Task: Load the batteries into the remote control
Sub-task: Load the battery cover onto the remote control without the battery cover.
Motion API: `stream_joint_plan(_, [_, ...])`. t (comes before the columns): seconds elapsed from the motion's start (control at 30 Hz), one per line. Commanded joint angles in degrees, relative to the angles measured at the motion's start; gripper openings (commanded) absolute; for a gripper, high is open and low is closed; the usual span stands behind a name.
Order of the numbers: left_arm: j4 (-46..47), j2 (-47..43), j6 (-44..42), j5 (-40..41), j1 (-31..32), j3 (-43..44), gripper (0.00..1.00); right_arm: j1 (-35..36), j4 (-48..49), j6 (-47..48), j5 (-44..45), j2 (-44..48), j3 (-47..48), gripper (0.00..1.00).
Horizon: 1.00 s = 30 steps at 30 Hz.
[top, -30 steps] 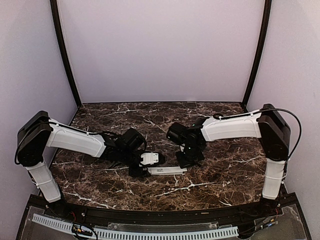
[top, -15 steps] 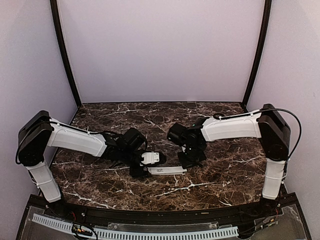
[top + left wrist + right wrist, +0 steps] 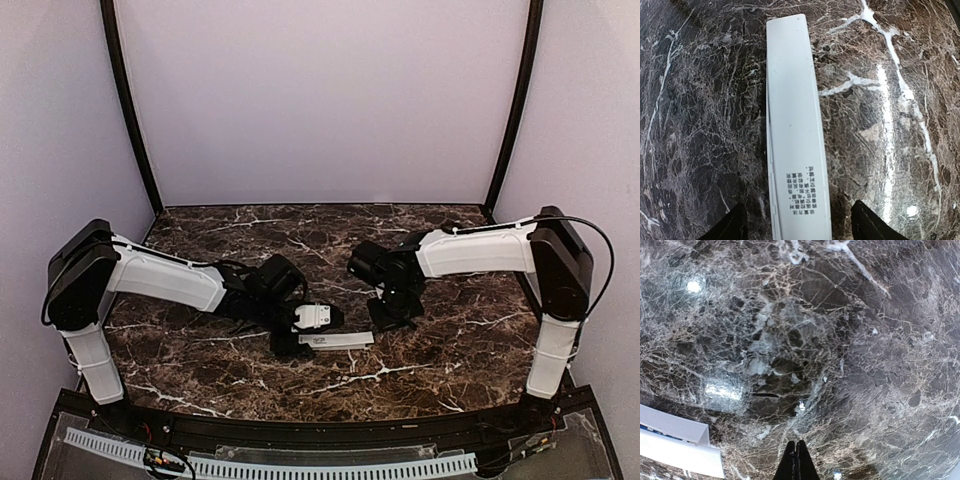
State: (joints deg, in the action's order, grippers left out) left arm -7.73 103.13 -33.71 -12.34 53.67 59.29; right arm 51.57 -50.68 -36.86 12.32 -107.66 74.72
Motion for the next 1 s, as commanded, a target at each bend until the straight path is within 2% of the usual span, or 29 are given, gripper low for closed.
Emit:
stream_joint_plan(0.0, [-3.66, 1.89, -0.23, -0.91, 0.13, 2.48, 0.68, -0.07, 0.24, 0.72, 0.78, 1.57, -1.34, 0.0])
stream_joint_plan(0.37, [-6.55, 4.47, -1.91, -3.26, -0.36, 5.66, 0.54, -0.24, 1.35, 1.9, 0.11, 1.48, -2.21, 0.0])
stream_joint_plan(0.97, [-7.35, 4.71, -2.41, -4.01, -1.45, 5.86, 0.33, -0.25, 1.48, 2.94, -0.8, 0.68, -1.36, 0.0])
